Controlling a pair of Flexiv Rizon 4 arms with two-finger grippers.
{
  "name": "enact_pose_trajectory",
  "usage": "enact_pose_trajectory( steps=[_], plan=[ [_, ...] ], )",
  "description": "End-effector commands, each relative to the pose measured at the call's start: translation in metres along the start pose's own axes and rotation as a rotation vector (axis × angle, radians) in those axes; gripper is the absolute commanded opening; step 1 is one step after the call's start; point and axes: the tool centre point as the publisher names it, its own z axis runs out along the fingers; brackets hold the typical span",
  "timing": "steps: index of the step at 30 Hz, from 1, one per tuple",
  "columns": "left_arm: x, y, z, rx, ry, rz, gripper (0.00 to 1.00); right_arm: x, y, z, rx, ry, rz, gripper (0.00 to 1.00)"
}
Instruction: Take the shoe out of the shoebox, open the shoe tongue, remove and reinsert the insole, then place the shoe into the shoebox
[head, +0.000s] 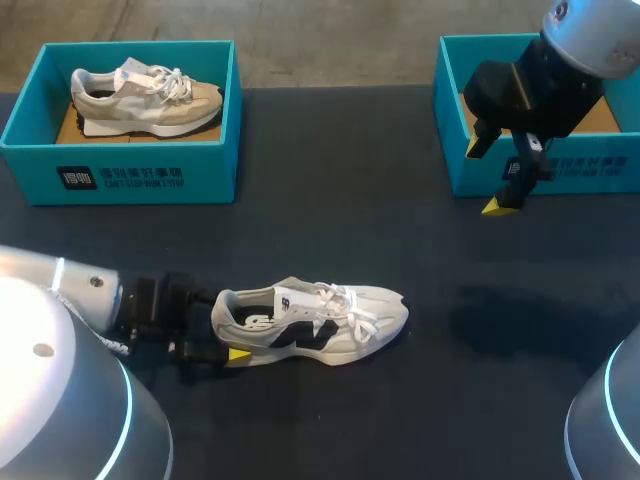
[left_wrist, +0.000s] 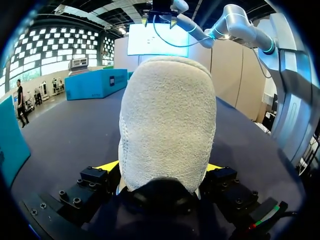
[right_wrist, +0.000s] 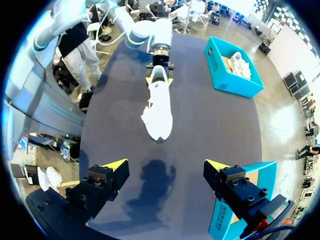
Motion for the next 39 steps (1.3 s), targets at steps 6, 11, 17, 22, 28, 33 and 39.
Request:
enact_pose_trajectory(
  steps=[6, 11, 17, 22, 28, 33, 39],
  plan=[
    [-0.014, 0.001, 0.000, -0.028, 0.019, 0.033, 0.00, -0.001, 0.001, 0.001, 0.003, 0.002, 0.001, 1.00],
    [-0.018, 0.001, 0.001, -0.034, 0.023, 0.039, 0.00, -0.001, 0.001, 0.001, 0.003, 0.002, 0.001, 1.00],
    [-0.021, 0.001, 0.001, -0.047, 0.055, 0.049, 0.00, -0.001, 0.001, 0.001, 0.003, 0.002, 0.001, 1.00],
    [-0.024, 0.003, 0.001, -0.059, 0.064, 0.055, 0.00, -0.001, 0.001, 0.001, 0.003, 0.002, 0.001, 1.00],
    [-0.024, 0.003, 0.001, -0.056, 0.055, 0.055, 0.00, -0.001, 0.001, 0.001, 0.003, 0.002, 0.001, 1.00],
    [-0.024, 0.003, 0.001, -0.056, 0.055, 0.055, 0.00, -0.001, 0.001, 0.001, 0.003, 0.002, 0.001, 1.00],
    [-0.024, 0.003, 0.001, -0.056, 0.055, 0.055, 0.00, -0.001, 0.001, 0.001, 0.003, 0.002, 0.001, 1.00]
  ],
)
